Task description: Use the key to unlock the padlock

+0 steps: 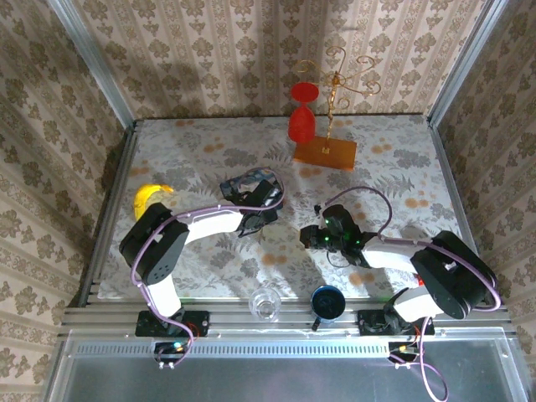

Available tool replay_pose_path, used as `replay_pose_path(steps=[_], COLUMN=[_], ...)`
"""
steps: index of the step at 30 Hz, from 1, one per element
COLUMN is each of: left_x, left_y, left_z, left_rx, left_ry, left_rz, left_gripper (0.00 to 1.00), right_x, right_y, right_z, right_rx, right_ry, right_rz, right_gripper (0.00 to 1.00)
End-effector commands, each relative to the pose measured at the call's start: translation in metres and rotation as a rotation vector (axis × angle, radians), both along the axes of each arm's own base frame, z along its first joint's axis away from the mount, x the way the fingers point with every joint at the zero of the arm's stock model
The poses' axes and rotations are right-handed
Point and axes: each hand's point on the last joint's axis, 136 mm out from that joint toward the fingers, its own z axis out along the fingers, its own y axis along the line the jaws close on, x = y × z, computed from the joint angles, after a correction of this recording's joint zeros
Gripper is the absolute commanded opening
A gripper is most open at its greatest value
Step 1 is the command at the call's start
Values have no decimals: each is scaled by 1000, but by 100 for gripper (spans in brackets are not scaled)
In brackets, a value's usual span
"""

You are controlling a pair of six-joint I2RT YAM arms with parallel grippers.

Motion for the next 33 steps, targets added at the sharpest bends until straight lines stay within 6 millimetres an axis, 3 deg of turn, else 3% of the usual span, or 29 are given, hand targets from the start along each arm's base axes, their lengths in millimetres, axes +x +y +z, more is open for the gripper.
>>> replay_pose_path(steps=[1,19,33], left_x=[2,5,3], left_y=[-19,-26,-27], left_z=[21,27,24], left_rx=[-102,-211,-242], left_ry=[23,62,67], left_rz=[-4,16,26], left_gripper=[8,8,8], right_x=[7,10,15], right_y=[8,43,38], right_z=[9,7,5], right_rx=[38,187,181], right_ry=[-76,-218,-256], right_rz=[34,123,61], right_gripper=[0,0,0])
